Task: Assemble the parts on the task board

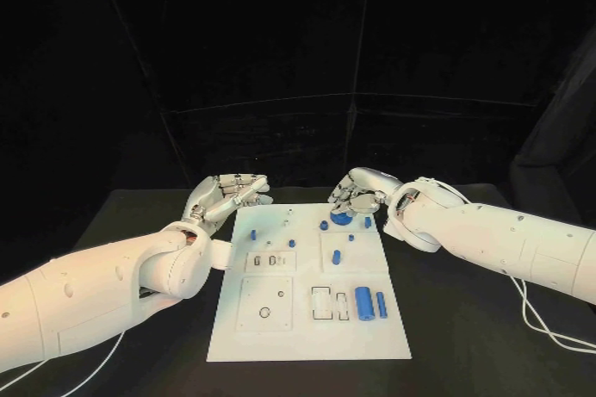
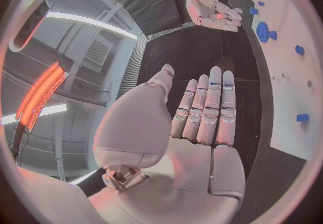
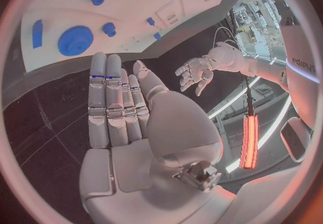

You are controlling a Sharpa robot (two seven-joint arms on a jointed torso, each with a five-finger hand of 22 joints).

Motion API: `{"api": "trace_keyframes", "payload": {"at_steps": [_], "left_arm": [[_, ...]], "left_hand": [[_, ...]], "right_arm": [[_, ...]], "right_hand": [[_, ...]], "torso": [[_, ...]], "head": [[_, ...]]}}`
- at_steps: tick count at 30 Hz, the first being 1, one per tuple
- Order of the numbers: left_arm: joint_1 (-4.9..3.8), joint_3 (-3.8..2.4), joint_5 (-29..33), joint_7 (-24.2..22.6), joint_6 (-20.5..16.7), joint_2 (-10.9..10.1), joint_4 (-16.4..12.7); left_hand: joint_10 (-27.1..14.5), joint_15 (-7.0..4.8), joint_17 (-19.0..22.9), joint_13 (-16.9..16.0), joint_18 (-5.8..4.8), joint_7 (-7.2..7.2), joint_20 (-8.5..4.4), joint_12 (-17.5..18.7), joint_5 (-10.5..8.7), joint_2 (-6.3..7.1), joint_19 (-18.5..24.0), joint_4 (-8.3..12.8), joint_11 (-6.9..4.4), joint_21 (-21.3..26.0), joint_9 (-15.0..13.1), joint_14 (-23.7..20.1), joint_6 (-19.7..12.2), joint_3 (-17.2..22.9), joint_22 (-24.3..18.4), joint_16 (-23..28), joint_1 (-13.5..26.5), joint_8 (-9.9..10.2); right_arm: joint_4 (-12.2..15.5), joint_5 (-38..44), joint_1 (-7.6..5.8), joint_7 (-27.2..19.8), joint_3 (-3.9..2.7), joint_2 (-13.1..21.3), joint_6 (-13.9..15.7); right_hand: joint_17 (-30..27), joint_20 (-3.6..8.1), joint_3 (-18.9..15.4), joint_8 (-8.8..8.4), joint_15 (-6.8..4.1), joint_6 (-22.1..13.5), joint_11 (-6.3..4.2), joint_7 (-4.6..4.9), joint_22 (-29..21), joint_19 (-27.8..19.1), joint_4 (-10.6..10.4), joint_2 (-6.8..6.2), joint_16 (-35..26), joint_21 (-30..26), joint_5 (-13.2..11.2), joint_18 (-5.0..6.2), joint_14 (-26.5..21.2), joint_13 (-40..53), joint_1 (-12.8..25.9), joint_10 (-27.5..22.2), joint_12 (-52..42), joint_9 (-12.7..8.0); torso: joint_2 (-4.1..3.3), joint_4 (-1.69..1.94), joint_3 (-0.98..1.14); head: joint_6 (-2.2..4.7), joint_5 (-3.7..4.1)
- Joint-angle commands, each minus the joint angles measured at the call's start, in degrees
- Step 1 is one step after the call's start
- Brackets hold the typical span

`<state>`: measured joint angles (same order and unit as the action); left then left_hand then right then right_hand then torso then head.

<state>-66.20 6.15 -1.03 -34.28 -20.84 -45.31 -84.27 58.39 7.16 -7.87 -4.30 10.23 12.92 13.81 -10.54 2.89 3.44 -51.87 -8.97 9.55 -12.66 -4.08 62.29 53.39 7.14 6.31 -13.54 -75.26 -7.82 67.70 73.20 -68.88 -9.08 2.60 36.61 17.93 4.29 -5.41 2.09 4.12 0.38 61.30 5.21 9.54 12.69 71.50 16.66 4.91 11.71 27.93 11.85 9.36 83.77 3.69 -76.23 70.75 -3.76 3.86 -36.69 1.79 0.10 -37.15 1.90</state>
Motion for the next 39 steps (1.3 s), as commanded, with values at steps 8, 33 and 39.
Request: {"api": "trace_keyframes", "payload": {"at_steps": [8, 33, 39], "left_arm": [[0.25, -0.07, -4.41, 0.60, 4.90, -0.55, -2.69], [0.24, -0.07, -4.28, 1.83, 5.87, -1.19, -3.17], [0.21, -0.07, -4.28, 2.29, 6.17, -1.30, -3.12]], "left_hand": [[0.77, -0.05, -0.16, 0.25, 0.30, 0.04, -0.10, 0.73, -0.15, -0.55, -0.82, 0.54, 0.16, 0.58, 0.20, 0.50, 0.72, -0.90, -0.49, 0.81, 1.19, 0.55], [0.67, 0.21, -0.12, 0.46, 0.24, 0.35, 0.05, 1.73, -0.16, -1.09, -1.07, 1.54, 0.43, 1.65, 0.33, 0.12, 0.72, -1.78, -1.19, 2.00, 1.54, 1.36], [0.61, 0.25, -0.11, 0.48, 0.24, 0.41, 0.09, 1.90, -0.16, -1.22, -1.15, 1.74, 0.49, 1.79, 0.34, 0.08, 0.68, -1.87, -1.28, 2.18, 1.50, 1.51]], "right_arm": [[-0.17, 14.85, -1.00, 8.09, -0.10, -1.58, -5.89], [-0.35, 16.72, -1.41, 10.27, -0.11, -3.22, -9.36], [-0.50, 16.28, -1.42, 10.60, -0.11, -3.68, -9.05]], "right_hand": [[10.48, 0.88, 1.10, -0.46, -0.42, -2.02, 0.01, 0.03, 4.91, 2.45, -0.33, -1.69, 23.05, 8.27, -1.71, 0.88, 3.02, -0.04, 2.22, -5.08, 0.07, -0.08], [53.59, -0.60, 4.72, -0.40, -0.04, -2.87, 0.37, 0.10, 34.57, 3.16, -0.47, -1.72, 62.55, 37.49, -1.43, -1.76, 2.04, 0.05, 4.09, -4.88, -0.65, 0.01], [54.33, -0.65, 5.61, -0.46, -0.05, -3.21, 0.38, 0.18, 39.94, 5.45, -0.65, -1.54, 63.60, 41.40, -0.65, -2.57, 1.96, 0.16, 4.67, -4.89, -0.70, -0.03]], "torso": [[-2.62, 0.86, -0.25], [-3.89, 1.05, -0.23], [-4.00, 1.15, -0.19]], "head": [[0.54, 0.77], [0.68, 0.88], [0.50, 0.87]]}}
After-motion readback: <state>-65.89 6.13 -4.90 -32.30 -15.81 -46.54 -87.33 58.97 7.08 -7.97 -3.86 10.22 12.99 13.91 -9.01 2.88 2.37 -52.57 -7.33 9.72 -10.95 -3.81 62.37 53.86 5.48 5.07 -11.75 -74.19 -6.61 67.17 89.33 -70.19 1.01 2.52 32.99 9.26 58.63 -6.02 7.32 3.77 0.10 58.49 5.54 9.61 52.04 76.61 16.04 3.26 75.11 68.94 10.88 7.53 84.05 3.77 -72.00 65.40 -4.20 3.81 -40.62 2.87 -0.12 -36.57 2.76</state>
